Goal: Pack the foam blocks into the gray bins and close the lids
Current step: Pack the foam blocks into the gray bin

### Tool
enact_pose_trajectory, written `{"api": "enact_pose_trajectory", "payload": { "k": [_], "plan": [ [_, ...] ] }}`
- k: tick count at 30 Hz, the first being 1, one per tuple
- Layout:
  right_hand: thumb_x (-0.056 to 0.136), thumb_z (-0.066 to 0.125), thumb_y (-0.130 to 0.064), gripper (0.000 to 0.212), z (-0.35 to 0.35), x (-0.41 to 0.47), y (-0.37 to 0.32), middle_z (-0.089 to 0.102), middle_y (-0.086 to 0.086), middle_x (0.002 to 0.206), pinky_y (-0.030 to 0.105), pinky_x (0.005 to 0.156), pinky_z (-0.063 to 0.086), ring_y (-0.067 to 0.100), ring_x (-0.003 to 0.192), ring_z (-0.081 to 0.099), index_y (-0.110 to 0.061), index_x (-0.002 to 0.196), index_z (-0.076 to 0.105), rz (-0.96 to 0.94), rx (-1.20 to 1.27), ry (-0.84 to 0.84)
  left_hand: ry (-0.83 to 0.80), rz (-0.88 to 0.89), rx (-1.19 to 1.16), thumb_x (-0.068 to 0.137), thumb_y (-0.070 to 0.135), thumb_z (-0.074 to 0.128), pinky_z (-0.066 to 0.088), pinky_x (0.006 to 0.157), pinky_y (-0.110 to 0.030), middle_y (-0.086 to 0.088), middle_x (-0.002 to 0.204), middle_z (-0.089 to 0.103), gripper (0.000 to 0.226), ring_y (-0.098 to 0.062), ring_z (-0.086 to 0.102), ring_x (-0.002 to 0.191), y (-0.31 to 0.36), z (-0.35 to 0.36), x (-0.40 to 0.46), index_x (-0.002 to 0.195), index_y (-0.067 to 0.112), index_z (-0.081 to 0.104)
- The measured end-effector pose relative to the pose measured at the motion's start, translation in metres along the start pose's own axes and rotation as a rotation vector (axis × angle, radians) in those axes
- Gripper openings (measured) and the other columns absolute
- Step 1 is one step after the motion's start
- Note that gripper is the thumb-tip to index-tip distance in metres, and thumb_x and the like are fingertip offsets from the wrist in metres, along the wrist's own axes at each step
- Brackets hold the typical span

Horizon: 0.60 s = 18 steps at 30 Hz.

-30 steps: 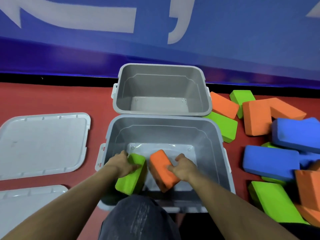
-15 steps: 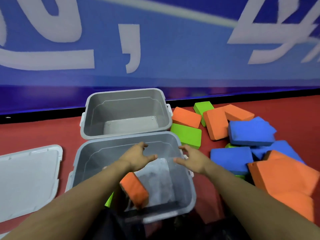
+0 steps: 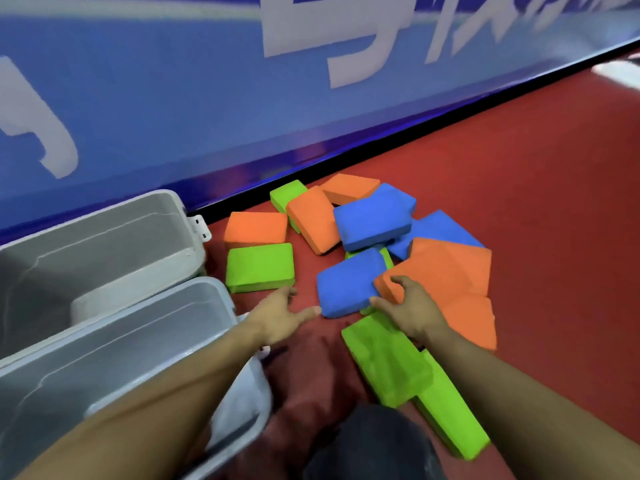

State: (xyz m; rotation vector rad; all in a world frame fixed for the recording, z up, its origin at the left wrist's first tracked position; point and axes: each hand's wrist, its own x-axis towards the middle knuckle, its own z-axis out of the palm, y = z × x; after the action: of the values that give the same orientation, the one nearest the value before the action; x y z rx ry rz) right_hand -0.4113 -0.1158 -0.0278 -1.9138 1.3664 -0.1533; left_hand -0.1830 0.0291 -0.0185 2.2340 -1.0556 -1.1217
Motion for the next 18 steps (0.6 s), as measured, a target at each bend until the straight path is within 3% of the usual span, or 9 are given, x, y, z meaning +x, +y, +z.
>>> {"api": "enact_pose_trajectory", "payload": {
  "k": [4,7,10,11,13,15,18],
  "plan": [
    [0.082,0.077,-0.051,0.086,-0.014,0.013,0.062,0.046,0.014,0.151,0.034,0.116,0.032,0.027,0.140,0.042,-0.009,0.149,0.044,0.103,0.013,0.090,-0.077,-0.054,-0.143,0.074,0.065,0.076,0.048,0.104,-0.034,-0.008,0.137,0.057,0.094,-0.017,0.061,0.115,0.026,0.063,0.051,0.144,0.013,0.043],
    [0.084,0.077,-0.046,0.083,-0.015,0.023,0.100,0.043,0.014,0.153,0.031,0.116,0.029,0.026,0.141,0.042,-0.010,0.150,0.042,0.191,0.081,0.111,-0.112,-0.101,-0.215,0.081,0.060,0.073,0.048,0.076,-0.023,-0.003,0.124,0.065,0.086,-0.014,0.064,0.093,0.047,0.110,0.085,0.143,0.011,0.039],
    [0.085,0.078,-0.044,0.082,-0.006,0.030,0.130,0.042,0.014,0.151,0.030,0.113,0.032,0.027,0.139,0.044,-0.012,0.151,0.041,0.272,0.161,0.148,-0.130,-0.135,-0.242,0.087,0.053,0.070,0.043,0.063,-0.014,-0.003,0.112,0.066,0.089,-0.014,0.062,0.088,0.064,0.152,0.114,0.149,0.003,0.031],
    [0.085,0.078,-0.045,0.082,-0.001,0.032,0.138,0.042,0.014,0.149,0.032,0.112,0.034,0.027,0.137,0.045,-0.012,0.151,0.041,0.299,0.172,0.155,-0.126,-0.146,-0.254,0.087,0.055,0.070,0.046,0.064,-0.016,-0.005,0.109,0.065,0.092,-0.015,0.062,0.086,0.068,0.163,0.123,0.151,0.002,0.029],
    [0.082,0.079,-0.049,0.082,0.011,0.036,0.155,0.046,0.013,0.143,0.036,0.108,0.039,0.029,0.132,0.050,-0.013,0.147,0.045,0.365,0.185,0.141,-0.112,-0.180,-0.300,0.081,0.064,0.070,0.053,0.087,-0.031,-0.010,0.121,0.065,0.103,-0.024,0.066,0.104,0.071,0.181,0.140,0.153,0.003,0.028],
    [0.079,0.080,-0.053,0.079,0.024,0.038,0.171,0.051,0.013,0.136,0.039,0.105,0.044,0.029,0.126,0.054,-0.013,0.139,0.050,0.420,0.198,0.119,-0.100,-0.219,-0.359,0.074,0.071,0.072,0.051,0.102,-0.044,-0.005,0.128,0.061,0.105,-0.029,0.062,0.117,0.069,0.194,0.156,0.148,0.006,0.037],
    [0.074,0.083,-0.055,0.069,0.047,0.040,0.194,0.059,0.012,0.127,0.040,0.103,0.045,0.030,0.122,0.056,-0.013,0.121,0.054,0.488,0.204,0.094,-0.120,-0.256,-0.488,0.070,0.072,0.075,0.050,0.102,-0.040,0.002,0.120,0.065,0.085,-0.020,0.062,0.108,0.067,0.206,0.173,0.128,0.012,0.057]
  ]
}}
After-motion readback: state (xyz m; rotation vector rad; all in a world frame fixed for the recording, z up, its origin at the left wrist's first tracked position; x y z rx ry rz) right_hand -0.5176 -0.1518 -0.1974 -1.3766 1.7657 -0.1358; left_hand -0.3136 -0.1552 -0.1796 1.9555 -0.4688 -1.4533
